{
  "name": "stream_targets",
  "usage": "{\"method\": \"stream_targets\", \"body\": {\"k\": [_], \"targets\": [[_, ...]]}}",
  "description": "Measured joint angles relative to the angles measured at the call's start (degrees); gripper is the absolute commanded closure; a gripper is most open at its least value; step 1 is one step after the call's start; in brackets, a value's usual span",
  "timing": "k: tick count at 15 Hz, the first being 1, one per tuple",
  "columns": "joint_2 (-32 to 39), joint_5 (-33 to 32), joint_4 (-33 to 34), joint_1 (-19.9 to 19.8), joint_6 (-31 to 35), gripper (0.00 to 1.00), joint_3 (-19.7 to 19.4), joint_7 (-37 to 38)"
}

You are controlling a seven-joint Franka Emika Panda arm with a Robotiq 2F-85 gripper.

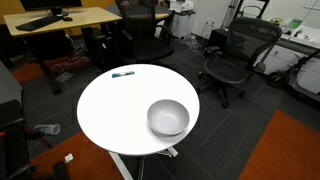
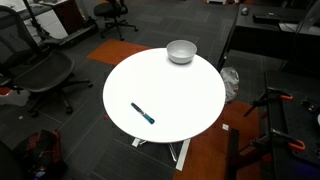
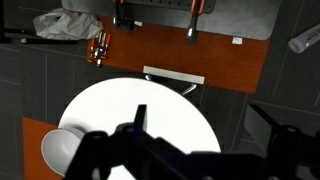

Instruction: Pick the marker and put it in the bowl

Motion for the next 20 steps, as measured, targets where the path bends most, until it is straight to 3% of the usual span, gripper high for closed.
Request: {"method": "stream_targets", "body": {"k": [9, 15, 20], "targets": [[5.2, -1.01, 2.57, -0.09, 6.11, 0.0, -4.28, -1.12], [14.8, -0.92, 8.53, -0.7, 10.79, 0.0, -6.04, -0.79], [23.18, -0.9, 14.23, -0.65, 11.82, 0.0, -5.96, 5.06]]}}
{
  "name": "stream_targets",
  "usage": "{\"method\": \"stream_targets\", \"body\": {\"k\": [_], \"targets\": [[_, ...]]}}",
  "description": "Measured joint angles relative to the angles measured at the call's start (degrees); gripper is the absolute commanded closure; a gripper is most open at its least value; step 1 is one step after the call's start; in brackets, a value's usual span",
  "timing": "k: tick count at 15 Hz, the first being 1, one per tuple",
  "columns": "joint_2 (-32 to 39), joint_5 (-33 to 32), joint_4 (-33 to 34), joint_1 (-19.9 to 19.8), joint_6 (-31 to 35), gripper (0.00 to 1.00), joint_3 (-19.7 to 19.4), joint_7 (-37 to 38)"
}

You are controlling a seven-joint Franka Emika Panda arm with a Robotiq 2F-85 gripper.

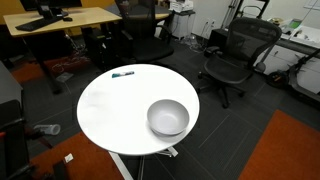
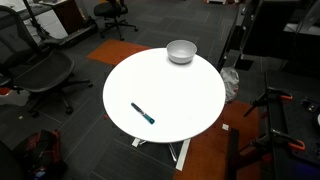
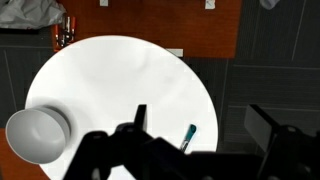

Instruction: Pick the marker and put it in the bowl

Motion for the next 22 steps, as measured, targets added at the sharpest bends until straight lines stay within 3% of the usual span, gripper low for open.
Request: {"method": "stream_targets", "body": {"k": [9, 14, 22], "targets": [[13.28, -0.63, 8.65, 2.61, 3.47, 0.0, 1.61, 20.3], [20.42, -5.52, 12.27, 4.54, 8.91, 0.0, 1.09, 28.73], [29.93, -7.69, 17.25, 6.15, 16.93, 0.0, -2.94, 30.95]]}}
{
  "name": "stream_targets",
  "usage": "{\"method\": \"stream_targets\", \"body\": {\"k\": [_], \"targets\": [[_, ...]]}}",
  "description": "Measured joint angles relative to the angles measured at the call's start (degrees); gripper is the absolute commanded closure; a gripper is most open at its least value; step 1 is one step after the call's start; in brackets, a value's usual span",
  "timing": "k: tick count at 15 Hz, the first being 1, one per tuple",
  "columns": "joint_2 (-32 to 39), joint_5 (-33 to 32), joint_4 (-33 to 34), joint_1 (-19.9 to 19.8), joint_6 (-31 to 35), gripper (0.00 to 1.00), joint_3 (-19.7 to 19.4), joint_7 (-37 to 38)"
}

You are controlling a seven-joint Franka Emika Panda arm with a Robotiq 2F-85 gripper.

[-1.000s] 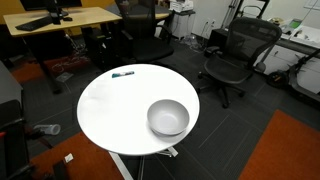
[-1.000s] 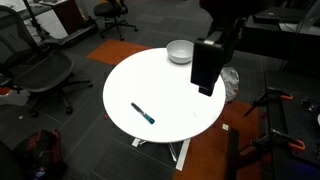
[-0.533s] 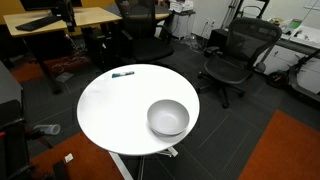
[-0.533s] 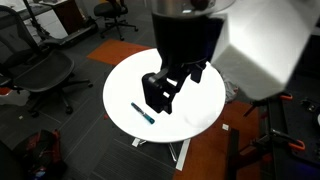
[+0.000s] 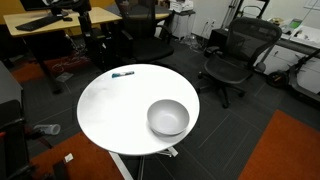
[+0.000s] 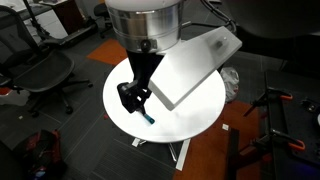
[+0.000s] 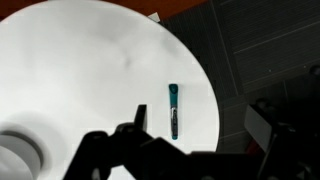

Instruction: Pick the marker and put it in the bowl

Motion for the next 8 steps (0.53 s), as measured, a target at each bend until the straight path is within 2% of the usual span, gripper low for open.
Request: {"method": "stream_targets", "body": {"k": [8], "targets": [[7.23, -2.19, 3.76, 1.67, 5.61, 0.0, -3.1, -2.37]]}}
